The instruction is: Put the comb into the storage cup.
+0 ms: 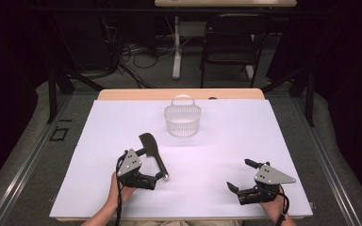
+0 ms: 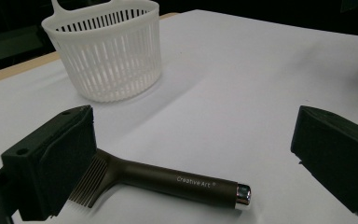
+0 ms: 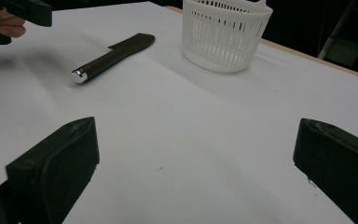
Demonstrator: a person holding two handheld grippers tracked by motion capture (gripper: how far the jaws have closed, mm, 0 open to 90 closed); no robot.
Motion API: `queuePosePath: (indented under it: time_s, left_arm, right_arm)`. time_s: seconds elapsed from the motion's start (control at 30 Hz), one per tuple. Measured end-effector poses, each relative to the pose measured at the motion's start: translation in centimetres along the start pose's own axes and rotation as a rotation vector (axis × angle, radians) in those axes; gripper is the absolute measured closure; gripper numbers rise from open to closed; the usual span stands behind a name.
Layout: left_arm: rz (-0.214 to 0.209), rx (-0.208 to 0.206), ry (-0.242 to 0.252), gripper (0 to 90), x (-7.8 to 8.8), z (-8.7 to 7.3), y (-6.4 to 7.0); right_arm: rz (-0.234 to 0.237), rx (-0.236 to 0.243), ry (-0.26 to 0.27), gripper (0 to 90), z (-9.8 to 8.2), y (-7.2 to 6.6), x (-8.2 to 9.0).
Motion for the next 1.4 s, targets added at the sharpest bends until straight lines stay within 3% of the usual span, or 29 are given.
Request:
queuePosePath:
  time_s: [0.4,1.2,1.33,1.4]
  left_arm:
    - [-0.049,0.004,-0.070,0.2,-1.4,0.0,0.7]
    - [-0.058,0.001,-0.187,0.7,-4.4,0.1,1.3]
    - [-0.061,-0.005,-0.204,14.0,-4.9,0.0,1.5]
    - [-0.064,-0.002,-0.205,16.2,-5.0,0.0,1.6]
  right_arm:
    - [-0.010,-0.001,0.001,0.0,0.0,0.2,0.0]
    - [-0.005,-0.005,-0.006,0.0,-0.1,0.1,-0.1]
    - [-0.005,-0.002,-0.001,0.0,0.0,0.1,-0.1]
    - [-0.005,-0.003,-0.005,0.0,-0.1,0.1,-0.1]
Point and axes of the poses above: each handheld gripper's, and its own axes: x roughly backward along the jaws, z roughly out of its top, y roughly to its right, the point moved 7 cm from there along -x, roughly forward along the jaws, and after that the axes turned 7 degrees about -x, right-handed, at the moved point
